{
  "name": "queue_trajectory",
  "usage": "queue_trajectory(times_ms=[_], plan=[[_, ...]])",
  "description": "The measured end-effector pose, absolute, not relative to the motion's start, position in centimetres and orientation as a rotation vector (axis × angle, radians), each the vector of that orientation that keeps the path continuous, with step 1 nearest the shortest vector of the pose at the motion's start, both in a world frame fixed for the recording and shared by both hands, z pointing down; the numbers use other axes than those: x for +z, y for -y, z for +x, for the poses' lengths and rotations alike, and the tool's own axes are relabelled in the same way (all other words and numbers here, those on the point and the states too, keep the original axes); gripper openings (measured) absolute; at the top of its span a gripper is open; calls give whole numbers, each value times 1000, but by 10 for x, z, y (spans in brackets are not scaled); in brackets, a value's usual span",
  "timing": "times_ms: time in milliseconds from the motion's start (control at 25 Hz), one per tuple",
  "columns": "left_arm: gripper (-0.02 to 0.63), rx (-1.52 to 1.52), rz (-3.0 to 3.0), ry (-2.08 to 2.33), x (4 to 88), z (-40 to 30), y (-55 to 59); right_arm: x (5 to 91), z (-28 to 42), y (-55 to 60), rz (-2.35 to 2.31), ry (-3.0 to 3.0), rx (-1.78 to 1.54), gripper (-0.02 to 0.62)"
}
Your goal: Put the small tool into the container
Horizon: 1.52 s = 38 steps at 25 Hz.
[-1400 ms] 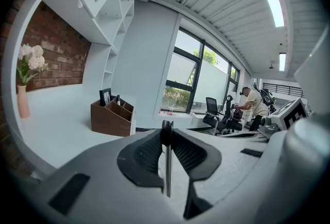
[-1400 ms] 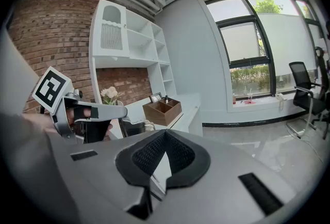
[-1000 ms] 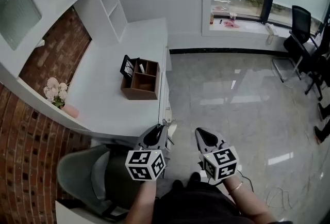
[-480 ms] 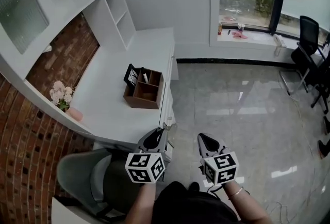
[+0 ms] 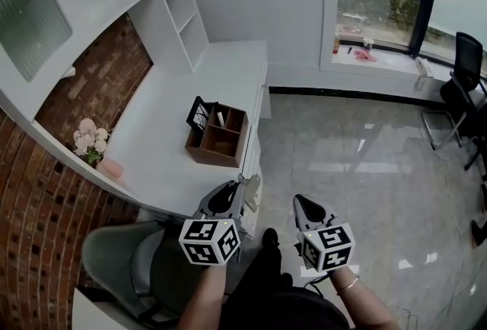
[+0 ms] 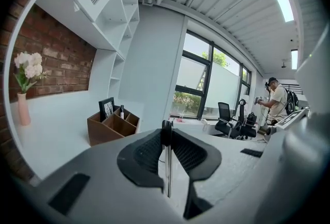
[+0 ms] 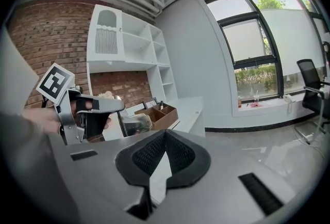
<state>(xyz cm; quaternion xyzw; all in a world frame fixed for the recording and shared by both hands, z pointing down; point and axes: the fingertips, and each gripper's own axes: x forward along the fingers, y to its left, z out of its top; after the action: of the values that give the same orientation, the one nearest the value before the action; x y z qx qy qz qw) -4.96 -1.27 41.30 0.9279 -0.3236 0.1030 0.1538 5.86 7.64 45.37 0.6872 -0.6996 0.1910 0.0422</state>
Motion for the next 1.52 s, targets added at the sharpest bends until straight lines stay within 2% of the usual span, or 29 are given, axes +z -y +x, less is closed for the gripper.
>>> queue_trajectory(times_ms=[880, 1520], plan=[[72, 245, 2634, 832, 405, 36, 184, 471, 123, 112, 2075, 2100, 656, 5], [72, 156, 2597, 1010, 374, 7, 240, 457, 107, 183, 1964, 2223, 621, 3]])
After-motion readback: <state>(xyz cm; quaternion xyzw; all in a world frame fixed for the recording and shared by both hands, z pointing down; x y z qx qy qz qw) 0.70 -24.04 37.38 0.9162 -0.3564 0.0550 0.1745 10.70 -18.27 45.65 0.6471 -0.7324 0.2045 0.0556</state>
